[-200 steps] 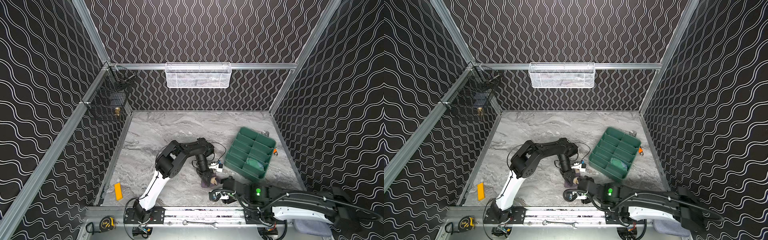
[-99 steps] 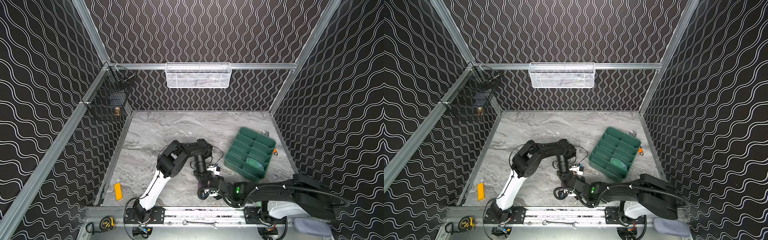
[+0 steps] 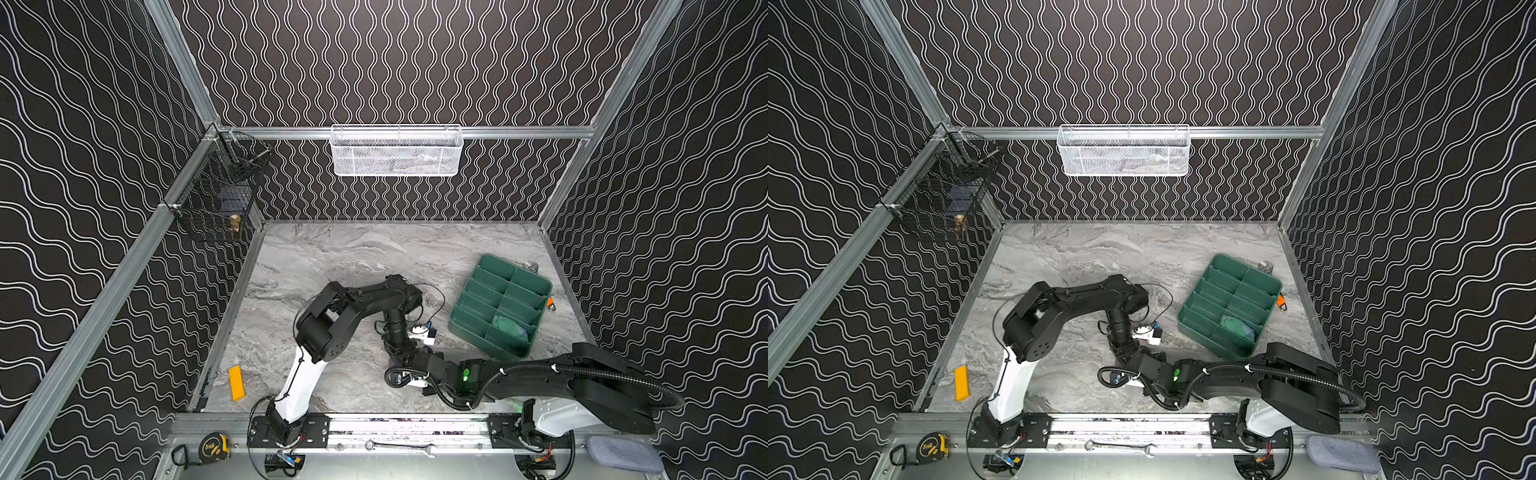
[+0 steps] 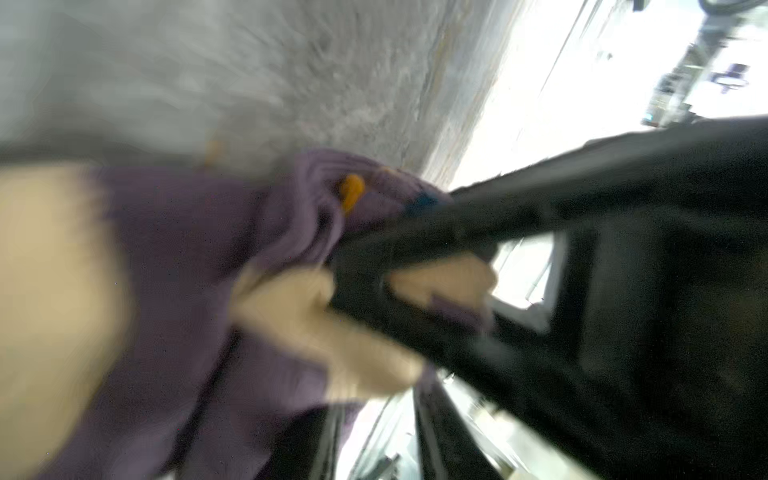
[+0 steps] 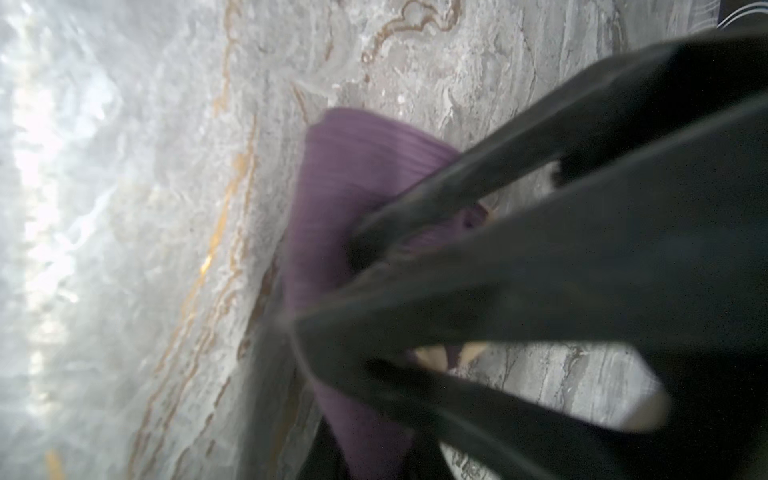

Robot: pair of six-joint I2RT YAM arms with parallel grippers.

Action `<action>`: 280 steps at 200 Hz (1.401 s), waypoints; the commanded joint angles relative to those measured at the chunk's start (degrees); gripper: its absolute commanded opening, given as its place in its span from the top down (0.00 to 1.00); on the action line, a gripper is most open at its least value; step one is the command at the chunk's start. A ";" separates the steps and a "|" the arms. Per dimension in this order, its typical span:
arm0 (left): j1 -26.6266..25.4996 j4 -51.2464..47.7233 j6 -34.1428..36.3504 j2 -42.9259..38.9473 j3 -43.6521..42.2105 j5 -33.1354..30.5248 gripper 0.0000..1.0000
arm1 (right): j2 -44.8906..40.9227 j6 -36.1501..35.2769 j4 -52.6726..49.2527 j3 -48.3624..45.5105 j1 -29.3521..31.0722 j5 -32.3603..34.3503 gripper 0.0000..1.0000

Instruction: Roll the socks

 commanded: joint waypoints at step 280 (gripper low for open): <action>-13.08 32.58 22.59 -66.71 -40.92 -37.34 0.32 | 30.84 -0.42 -38.26 29.76 -24.57 -34.24 1.00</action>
